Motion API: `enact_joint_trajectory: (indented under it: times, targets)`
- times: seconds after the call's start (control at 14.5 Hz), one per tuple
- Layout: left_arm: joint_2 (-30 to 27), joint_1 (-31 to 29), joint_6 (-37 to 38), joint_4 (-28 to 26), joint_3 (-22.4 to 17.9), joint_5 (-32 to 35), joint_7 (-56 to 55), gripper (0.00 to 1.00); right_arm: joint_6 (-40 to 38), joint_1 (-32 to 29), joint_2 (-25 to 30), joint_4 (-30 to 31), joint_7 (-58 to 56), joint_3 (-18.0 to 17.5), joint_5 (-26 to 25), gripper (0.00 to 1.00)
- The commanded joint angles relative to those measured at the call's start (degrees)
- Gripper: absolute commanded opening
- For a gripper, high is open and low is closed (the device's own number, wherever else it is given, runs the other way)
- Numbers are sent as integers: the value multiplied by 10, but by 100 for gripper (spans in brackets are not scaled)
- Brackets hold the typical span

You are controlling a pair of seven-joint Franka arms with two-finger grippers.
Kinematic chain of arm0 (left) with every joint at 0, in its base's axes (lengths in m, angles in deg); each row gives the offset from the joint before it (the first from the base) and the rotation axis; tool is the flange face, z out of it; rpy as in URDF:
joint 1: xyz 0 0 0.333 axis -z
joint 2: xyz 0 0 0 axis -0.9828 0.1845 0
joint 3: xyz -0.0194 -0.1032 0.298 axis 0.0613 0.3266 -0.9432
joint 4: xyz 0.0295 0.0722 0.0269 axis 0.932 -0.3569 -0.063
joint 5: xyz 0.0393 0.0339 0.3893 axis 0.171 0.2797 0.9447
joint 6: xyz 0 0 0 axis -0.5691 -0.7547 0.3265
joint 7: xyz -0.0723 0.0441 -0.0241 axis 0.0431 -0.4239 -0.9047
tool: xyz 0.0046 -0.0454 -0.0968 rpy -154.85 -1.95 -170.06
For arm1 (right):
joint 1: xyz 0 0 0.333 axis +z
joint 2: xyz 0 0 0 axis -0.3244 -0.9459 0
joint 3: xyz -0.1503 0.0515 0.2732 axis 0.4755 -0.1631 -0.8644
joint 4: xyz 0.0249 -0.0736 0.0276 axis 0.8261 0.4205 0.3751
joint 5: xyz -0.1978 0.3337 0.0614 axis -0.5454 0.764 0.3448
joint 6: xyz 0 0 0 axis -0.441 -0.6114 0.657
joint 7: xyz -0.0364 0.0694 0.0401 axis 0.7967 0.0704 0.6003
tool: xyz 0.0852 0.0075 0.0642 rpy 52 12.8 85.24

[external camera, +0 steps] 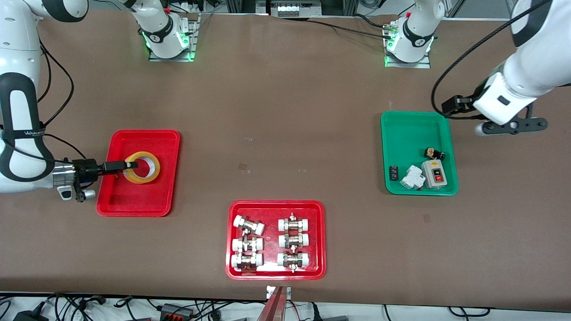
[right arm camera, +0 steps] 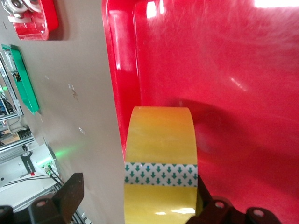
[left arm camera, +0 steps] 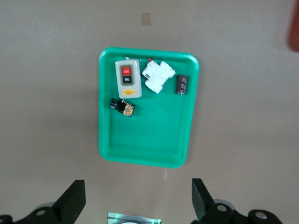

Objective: Left arm passes tape to right arm into tray
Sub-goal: 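Lower the tape into the red tray and open the right gripper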

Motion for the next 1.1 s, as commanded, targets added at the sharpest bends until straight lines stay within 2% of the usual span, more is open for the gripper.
enact_joint_trajectory:
  times: [0.0,0.14,0.34,0.48,0.69,0.76,0.9,1.03]
  targets:
    - [12,-21,2,30,3,16,-18,100,10,1,0,26,-31,-4,-4,100]
    - [0,-21,1,24,5,16,-19,100,27,3,-3,26,-48,-3,-14,100]
    - [-4,-21,-3,29,9,16,-17,100,59,23,7,6,-50,-4,-107,100]
    - [-1,-21,-4,31,10,16,-15,100,64,37,10,-15,-47,-4,-151,100]
    - [-3,-21,-3,30,10,16,-14,100,73,39,11,-16,-50,-4,-159,100]
    - [-7,-21,-2,26,11,14,-15,100,77,45,18,-18,-50,-4,-176,100]
    - [-16,-21,-2,23,11,11,-15,100,80,75,57,-21,-41,-4,-250,100]
    - [-32,3,1,23,3,12,-15,100,75,104,91,-45,-3,-1,-300,100]
